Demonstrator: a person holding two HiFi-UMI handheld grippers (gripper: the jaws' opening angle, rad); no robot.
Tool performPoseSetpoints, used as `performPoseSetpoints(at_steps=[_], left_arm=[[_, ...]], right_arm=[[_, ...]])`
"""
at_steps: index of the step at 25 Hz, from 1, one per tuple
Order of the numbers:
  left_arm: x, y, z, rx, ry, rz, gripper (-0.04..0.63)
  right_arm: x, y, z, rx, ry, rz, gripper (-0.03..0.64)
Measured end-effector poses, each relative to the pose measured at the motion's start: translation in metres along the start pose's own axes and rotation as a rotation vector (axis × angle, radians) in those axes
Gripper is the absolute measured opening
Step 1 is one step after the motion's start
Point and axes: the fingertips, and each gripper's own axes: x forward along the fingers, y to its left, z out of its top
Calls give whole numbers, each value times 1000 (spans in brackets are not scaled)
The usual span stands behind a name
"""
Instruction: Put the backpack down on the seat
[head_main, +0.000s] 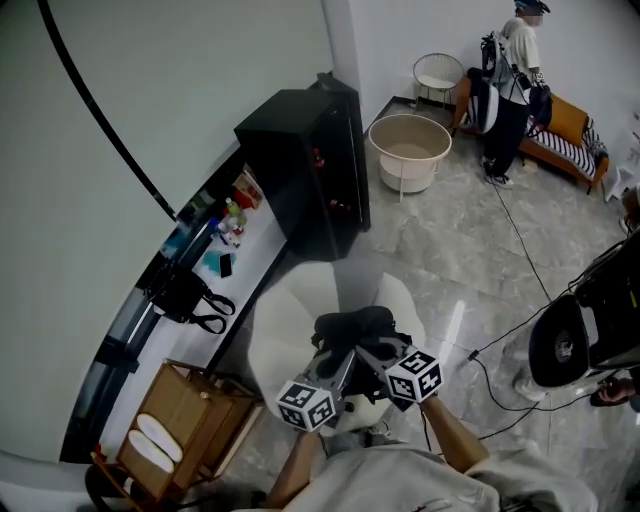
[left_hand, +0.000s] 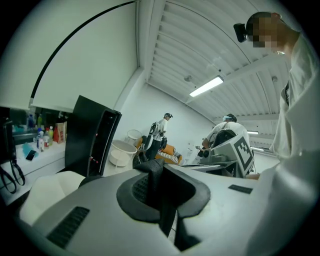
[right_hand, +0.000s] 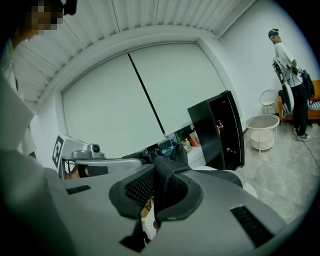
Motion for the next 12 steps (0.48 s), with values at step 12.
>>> performPoseSetpoints(at_steps=[12], left_arm=[[-9, 17, -70, -134, 66, 54, 43]], right_arm=[[12, -3, -73, 83, 119, 38, 40]])
